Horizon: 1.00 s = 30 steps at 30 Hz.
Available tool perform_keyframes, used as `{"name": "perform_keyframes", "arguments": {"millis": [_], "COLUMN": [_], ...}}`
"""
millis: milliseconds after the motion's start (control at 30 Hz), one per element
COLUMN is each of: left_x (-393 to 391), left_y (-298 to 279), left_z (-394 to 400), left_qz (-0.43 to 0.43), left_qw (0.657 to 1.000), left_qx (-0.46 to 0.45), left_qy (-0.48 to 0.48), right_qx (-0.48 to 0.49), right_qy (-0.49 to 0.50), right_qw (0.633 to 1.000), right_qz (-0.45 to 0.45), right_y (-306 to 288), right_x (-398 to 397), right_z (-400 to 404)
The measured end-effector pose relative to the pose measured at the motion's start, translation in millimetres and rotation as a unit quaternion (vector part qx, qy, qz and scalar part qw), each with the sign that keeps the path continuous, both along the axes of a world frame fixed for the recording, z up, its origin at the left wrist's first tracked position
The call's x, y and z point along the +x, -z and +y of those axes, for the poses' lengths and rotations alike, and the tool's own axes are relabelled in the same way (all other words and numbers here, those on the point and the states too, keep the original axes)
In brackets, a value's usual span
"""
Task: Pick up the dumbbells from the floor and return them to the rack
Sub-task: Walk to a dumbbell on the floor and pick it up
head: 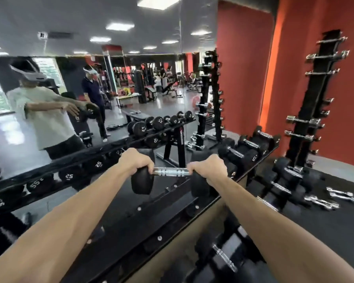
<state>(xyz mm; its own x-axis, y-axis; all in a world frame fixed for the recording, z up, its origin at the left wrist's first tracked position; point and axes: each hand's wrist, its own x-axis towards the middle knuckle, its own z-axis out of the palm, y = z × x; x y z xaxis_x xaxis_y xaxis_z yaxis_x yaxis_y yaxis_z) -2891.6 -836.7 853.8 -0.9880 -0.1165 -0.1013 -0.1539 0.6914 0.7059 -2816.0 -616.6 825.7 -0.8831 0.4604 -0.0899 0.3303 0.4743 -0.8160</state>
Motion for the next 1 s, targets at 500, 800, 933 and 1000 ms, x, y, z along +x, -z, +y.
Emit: {"name": "perform_keyframes", "arguments": {"millis": [500, 800, 933, 1000], "left_x": [-255, -313, -320, -323], "left_y": [141, 198, 199, 204], "left_z": [83, 101, 103, 101], "left_qz": [-0.138, -0.162, -0.163, -0.164], "left_qw": [0.973, 0.946, 0.939, 0.936], "left_qx": [-0.106, -0.160, -0.179, -0.187], "left_qy": [0.152, 0.229, 0.244, 0.251], "right_qx": [-0.104, -0.069, -0.071, -0.072], "right_qy": [0.159, 0.172, 0.181, 0.184], "right_qw": [0.969, 0.966, 0.962, 0.962], "right_qz": [-0.159, -0.183, -0.192, -0.191], "right_y": [146, 181, 182, 184], "right_x": [-179, -220, -222, -220], "right_z": [25, 21, 17, 11]}}
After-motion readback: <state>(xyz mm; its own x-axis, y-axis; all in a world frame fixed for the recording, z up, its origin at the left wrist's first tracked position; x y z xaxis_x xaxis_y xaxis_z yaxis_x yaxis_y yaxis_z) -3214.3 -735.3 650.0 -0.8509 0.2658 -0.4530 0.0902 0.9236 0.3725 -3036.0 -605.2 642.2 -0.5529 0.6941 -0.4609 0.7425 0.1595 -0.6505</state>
